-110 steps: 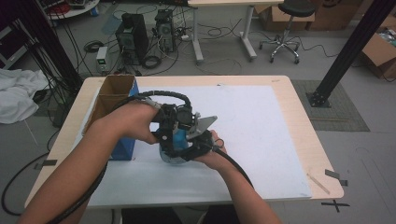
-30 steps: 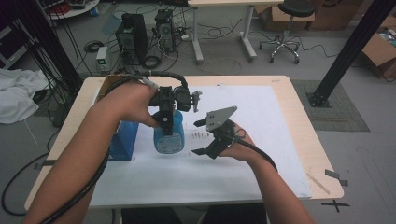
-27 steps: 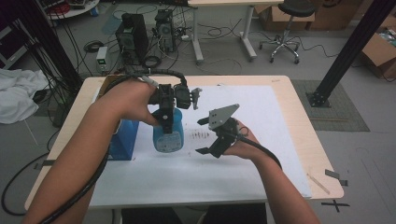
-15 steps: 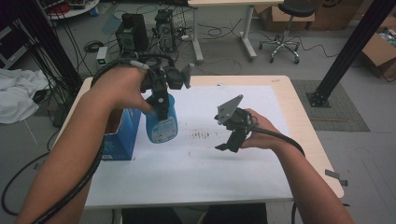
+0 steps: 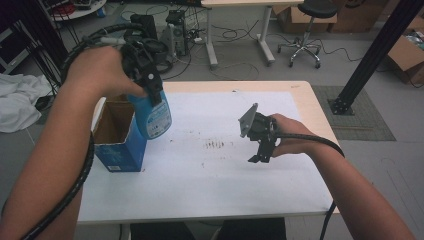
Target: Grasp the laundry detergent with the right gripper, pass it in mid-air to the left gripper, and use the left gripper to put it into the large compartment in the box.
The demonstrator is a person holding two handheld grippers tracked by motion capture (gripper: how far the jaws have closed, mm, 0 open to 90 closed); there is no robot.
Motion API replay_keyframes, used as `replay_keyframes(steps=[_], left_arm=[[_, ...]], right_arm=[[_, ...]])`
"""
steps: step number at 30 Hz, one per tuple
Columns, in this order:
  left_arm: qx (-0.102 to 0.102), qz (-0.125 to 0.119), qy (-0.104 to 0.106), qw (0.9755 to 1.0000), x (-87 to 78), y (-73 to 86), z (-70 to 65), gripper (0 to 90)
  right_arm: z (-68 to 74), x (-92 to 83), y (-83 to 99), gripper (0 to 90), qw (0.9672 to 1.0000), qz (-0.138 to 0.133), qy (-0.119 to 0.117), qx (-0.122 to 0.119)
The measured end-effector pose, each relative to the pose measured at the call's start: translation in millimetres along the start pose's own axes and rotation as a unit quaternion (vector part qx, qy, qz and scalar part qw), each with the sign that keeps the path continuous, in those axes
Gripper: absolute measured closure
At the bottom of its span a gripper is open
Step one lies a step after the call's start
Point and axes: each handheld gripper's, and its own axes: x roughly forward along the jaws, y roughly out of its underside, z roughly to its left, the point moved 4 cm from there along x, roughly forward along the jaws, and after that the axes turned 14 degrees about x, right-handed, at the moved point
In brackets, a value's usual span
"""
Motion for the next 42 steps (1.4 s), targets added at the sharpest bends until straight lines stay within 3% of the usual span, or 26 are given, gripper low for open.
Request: replay_keyframes(steps=[1, 2, 3, 4, 5, 9, 11, 12, 13, 14, 15, 16, 19, 20, 21, 23, 24, 25, 28, 33, 42], left_arm=[[-0.015, 0.001, 0.000, 0.9999, -2.3, 2.9, 2.4, 38.2], [-0.043, 0.005, 0.005, 0.9991, -7.0, 9.1, 7.3, 38.2], [-0.043, 0.005, 0.005, 0.9991, -7.0, 9.1, 7.3, 38.2], [-0.068, 0.005, 0.010, 0.9976, -11.5, 15.2, 11.9, 38.2], [-0.068, 0.005, 0.010, 0.9976, -11.5, 15.2, 11.9, 38.2], [-0.122, 0.003, 0.015, 0.9924, -20.1, 29.4, 21.6, 38.2], [-0.147, 0.002, 0.015, 0.9891, -24.7, 37.1, 26.4, 38.2], [-0.175, 0.000, 0.012, 0.9845, -28.7, 44.4, 30.6, 38.2], [-0.175, 0.000, 0.012, 0.9845, -28.7, 44.4, 30.6, 38.2], [-0.186, 0.000, 0.010, 0.9824, -30.6, 47.7, 32.4, 38.2], [-0.209, 0.000, 0.005, 0.9780, -33.4, 53.4, 35.9, 38.3], [-0.209, 0.000, 0.005, 0.9780, -33.4, 53.4, 35.9, 38.2], [-0.241, 0.004, -0.001, 0.9704, -36.4, 61.4, 43.2, 38.3], [-0.241, 0.004, -0.001, 0.9704, -36.4, 61.4, 43.2, 38.2], [-0.256, 0.006, 0.000, 0.9667, -36.5, 64.6, 47.0, 38.3], [-0.261, 0.005, -0.001, 0.9654, -36.0, 65.6, 48.7, 38.2], [-0.270, 0.004, 0.001, 0.9628, -35.1, 67.9, 52.7, 38.2], [-0.270, 0.004, 0.001, 0.9628, -35.1, 67.9, 52.7, 38.2], [-0.282, 0.002, 0.005, 0.9593, -31.8, 71.2, 59.6, 38.3], [-0.294, 0.005, 0.003, 0.9557, -23.0, 75.4, 69.8, 38.3], [-0.299, 0.011, 0.013, 0.9542, 4.6, 79.4, 81.7, 38.3]], right_arm=[[-0.5, -0.7, 0.6, 0.0, 1.0000, 0.003, 0.000, -0.002], [-2.1, -1.9, 1.9, 0.0, 0.9999, 0.012, 0.001, -0.004], [-2.8, -2.5, 2.6, 0.0, 0.9999, 0.015, 0.001, -0.005], [-3.3, -2.9, 3.4, 0.0, 0.9998, 0.018, 0.001, -0.005], [-3.3, -2.9, 3.4, 0.0, 0.9998, 0.018, 0.001, -0.005], [-4.2, -4.3, 7.9, 0.0, 0.9994, 0.033, -0.001, -0.010], [-4.4, -5.0, 8.7, 0.0, 0.9994, 0.034, -0.001, -0.010], [-4.9, -6.4, 10.0, 0.0, 0.9994, 0.033, -0.001, -0.009], [-5.2, -7.1, 10.6, 0.0, 0.9994, 0.032, -0.001, -0.009], [-5.2, -7.1, 10.6, 0.0, 0.9994, 0.032, -0.001, -0.009], [-5.8, -8.1, 11.6, 0.0, 0.9994, 0.033, 0.001, -0.009], [-5.8, -8.1, 11.6, 0.0, 0.9994, 0.033, 0.001, -0.009], [-6.0, -9.6, 12.6, 0.0, 0.9994, 0.034, 0.002, -0.009], [-6.0, -9.6, 12.6, 0.0, 0.9994, 0.034, 0.002, -0.009], [-5.7, -10.5, 13.1, 0.0, 0.9994, 0.034, 0.002, -0.009], [-5.7, -10.7, 13.2, 0.0, 0.9994, 0.034, 0.002, -0.009], [-5.7, -10.8, 13.6, 0.0, 0.9994, 0.034, 0.003, -0.009], [-5.7, -10.8, 13.6, 0.0, 0.9994, 0.034, 0.003, -0.009], [-5.4, -9.3, 13.9, 0.0, 0.9993, 0.038, 0.001, -0.008], [-5.4, -7.4, 13.0, 0.0, 0.9991, 0.041, 0.001, -0.008], [-7.5, -9.4, 14.8, 0.0, 0.9992, 0.039, 0.003, 0.000]])
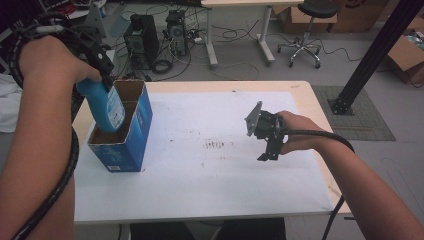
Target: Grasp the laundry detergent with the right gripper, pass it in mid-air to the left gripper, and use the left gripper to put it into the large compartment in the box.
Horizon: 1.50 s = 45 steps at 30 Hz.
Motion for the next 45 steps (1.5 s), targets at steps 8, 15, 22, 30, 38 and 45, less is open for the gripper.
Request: replay_keyframes(steps=[8, 15, 22, 30, 38, 45], left_arm=[[-0.001, 0.012, 0.002, 0.9999, 36.7, -4.3, 0.6, 38.3], [0.003, 0.019, -0.004, 0.9998, 70.8, -7.1, -0.6, 38.3], [0.004, 0.030, 0.000, 0.9996, 104.2, -8.9, -2.1, 38.3], [0.008, 0.041, 0.003, 0.9991, 132.5, -8.3, 1.6, 38.3], [0.005, 0.040, 0.008, 0.9991, 152.3, -7.6, 5.0, 38.3], [0.005, 0.036, 0.008, 0.9993, 160.0, -7.4, 5.0, 38.3]], right_arm=[[0.4, 0.8, 3.3, 0.0, 1.0000, 0.000, 0.002, 0.002], [0.9, 2.0, 3.7, 0.0, 1.0000, -0.003, 0.002, 0.002], [0.1, 4.8, 3.7, 0.0, 1.0000, -0.001, 0.000, 0.002], [0.0, 7.8, 9.1, 0.0, 0.9999, 0.005, -0.003, 0.010], [0.8, 7.0, 10.8, 0.0, 0.9999, 0.006, -0.003, 0.012], [1.0, 6.5, 11.9, 0.0, 0.9999, 0.004, -0.003, 0.015]])
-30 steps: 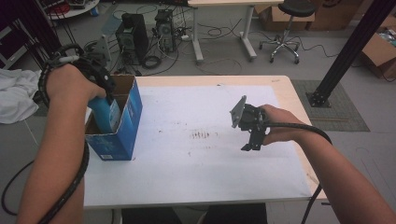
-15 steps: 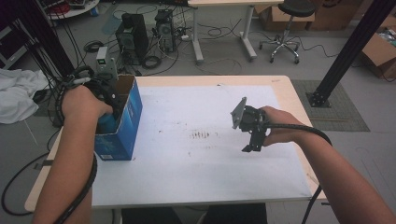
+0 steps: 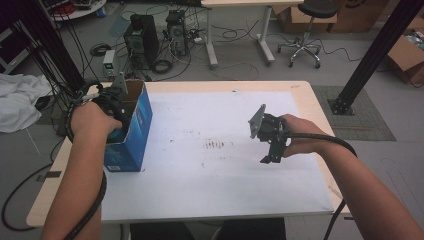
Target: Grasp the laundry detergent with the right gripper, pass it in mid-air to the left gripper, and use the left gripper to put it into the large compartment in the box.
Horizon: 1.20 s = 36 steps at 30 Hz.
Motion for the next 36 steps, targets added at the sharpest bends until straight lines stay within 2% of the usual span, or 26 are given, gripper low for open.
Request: replay_keyframes(steps=[7, 19, 26, 30, 36], left_arm=[[0.002, -0.013, 0.001, 0.9999, 0.7, -0.4, 0.7, 38.0], [-0.003, -0.017, 0.000, 0.9999, -0.3, 2.7, 1.7, 37.3], [0.009, -0.012, 0.009, 0.9998, -2.3, 3.8, -0.9, 32.4], [0.010, -0.016, 0.001, 0.9998, -7.1, 4.4, -0.5, 28.3], [0.012, -0.019, -0.007, 0.9997, -14.3, 5.3, -2.1, 28.4]], right_arm=[[-0.1, 1.8, -1.0, 0.0, 1.0000, -0.002, -0.002, -0.001], [-1.0, 5.4, -3.3, 0.0, 1.0000, -0.001, -0.002, -0.006], [-0.5, 7.6, -1.1, 0.0, 1.0000, 0.002, -0.001, -0.004], [-1.4, 7.6, 0.4, 0.0, 1.0000, 0.002, -0.001, -0.001], [-2.2, 8.2, 1.7, 0.0, 1.0000, 0.002, 0.001, -0.002]])
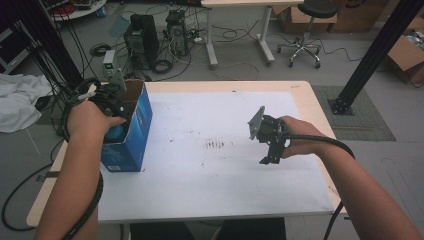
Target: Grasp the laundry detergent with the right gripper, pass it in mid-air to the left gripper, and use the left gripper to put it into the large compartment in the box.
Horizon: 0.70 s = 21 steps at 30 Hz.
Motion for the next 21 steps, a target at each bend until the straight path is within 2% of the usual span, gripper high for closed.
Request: replay_keyframes(steps=[5, 12, 15, 21], left_arm=[[0.000, -0.001, -0.003, 1.0000, -7.1, 1.0, -0.8, 28.1], [0.014, -0.018, -0.012, 0.9997, -26.1, 2.0, -4.3, 22.9], [0.015, -0.019, -0.016, 0.9996, -34.3, 2.4, -6.5, 20.7], [0.028, -0.024, -0.026, 0.9990, -48.5, 2.1, -10.4, 19.5]], right_arm=[[0.7, 0.5, -0.4, 0.0, 1.0000, -0.002, 0.000, 0.001], [0.5, -0.6, -0.4, 0.0, 1.0000, -0.002, 0.001, 0.000], [0.7, -1.0, -0.7, 0.0, 1.0000, -0.002, 0.001, 0.000], [0.9, -2.1, -0.6, 0.0, 1.0000, -0.003, 0.002, 0.000]])
